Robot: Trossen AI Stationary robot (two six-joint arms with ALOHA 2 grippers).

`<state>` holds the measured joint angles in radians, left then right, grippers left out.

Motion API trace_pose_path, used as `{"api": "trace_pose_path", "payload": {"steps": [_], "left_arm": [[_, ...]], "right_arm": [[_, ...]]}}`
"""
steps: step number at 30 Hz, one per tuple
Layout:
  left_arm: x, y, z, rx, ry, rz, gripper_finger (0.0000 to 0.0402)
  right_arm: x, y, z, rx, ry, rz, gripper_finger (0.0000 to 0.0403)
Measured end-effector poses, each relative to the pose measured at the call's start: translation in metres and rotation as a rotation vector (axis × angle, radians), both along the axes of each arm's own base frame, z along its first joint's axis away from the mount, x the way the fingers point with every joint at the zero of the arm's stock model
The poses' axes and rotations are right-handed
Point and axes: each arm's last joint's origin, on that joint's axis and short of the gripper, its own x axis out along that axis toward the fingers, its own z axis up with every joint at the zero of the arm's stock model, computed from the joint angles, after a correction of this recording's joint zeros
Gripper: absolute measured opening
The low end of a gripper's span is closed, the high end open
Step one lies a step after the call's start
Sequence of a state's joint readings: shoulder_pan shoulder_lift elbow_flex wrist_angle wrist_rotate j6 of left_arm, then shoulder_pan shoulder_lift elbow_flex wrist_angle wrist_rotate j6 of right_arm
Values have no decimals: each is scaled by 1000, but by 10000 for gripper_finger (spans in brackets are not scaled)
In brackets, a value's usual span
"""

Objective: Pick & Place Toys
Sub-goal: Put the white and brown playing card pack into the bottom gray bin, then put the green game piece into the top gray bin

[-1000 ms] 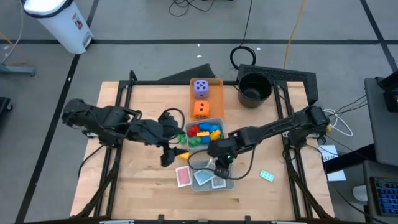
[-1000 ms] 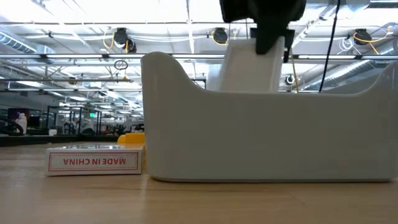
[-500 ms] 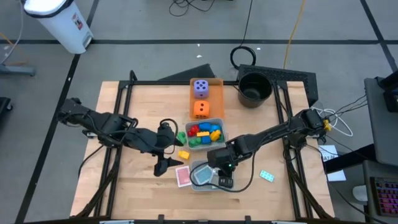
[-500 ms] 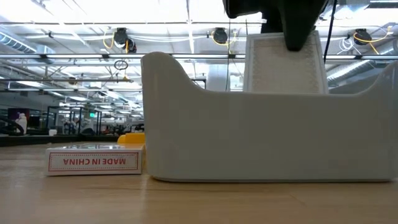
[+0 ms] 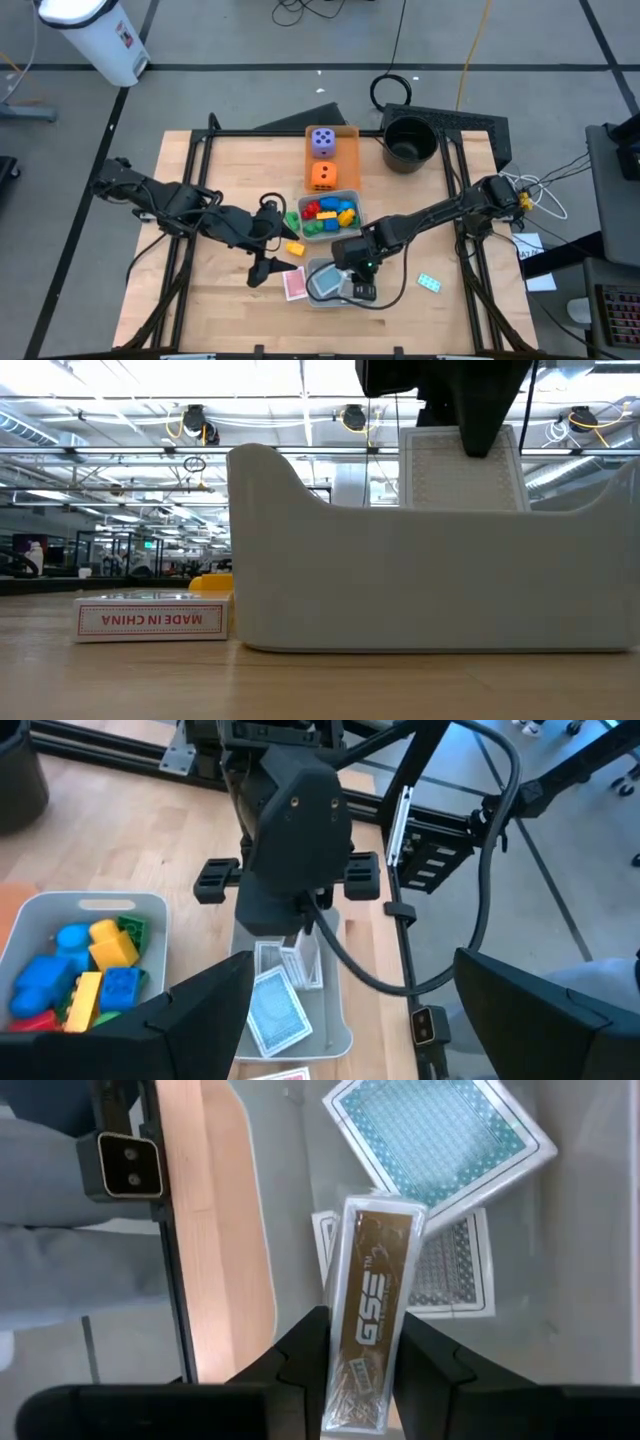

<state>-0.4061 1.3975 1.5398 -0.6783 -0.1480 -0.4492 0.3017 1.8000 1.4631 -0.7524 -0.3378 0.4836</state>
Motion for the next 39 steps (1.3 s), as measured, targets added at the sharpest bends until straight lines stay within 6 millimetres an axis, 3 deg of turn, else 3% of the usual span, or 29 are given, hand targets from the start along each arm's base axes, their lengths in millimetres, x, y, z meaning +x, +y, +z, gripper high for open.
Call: {"api": "trace_pose_path", "payload": {"steps": [10, 21, 32, 39], "left_arm": [[0, -1, 0, -5, 1, 1, 347], [-1, -2, -1, 1, 8, -8, 347], [-8, 5, -9, 36, 117, 18, 347], [-24, 11, -26, 107, 345, 108, 346]], "right_arm": [[0, -1, 0, -2, -7, 24, 93], [1, -6, 0, -5, 2, 12, 184], [-2, -45, 5, -33, 78, -97, 206], [-17, -65, 34, -226, -22, -220, 205]]}}
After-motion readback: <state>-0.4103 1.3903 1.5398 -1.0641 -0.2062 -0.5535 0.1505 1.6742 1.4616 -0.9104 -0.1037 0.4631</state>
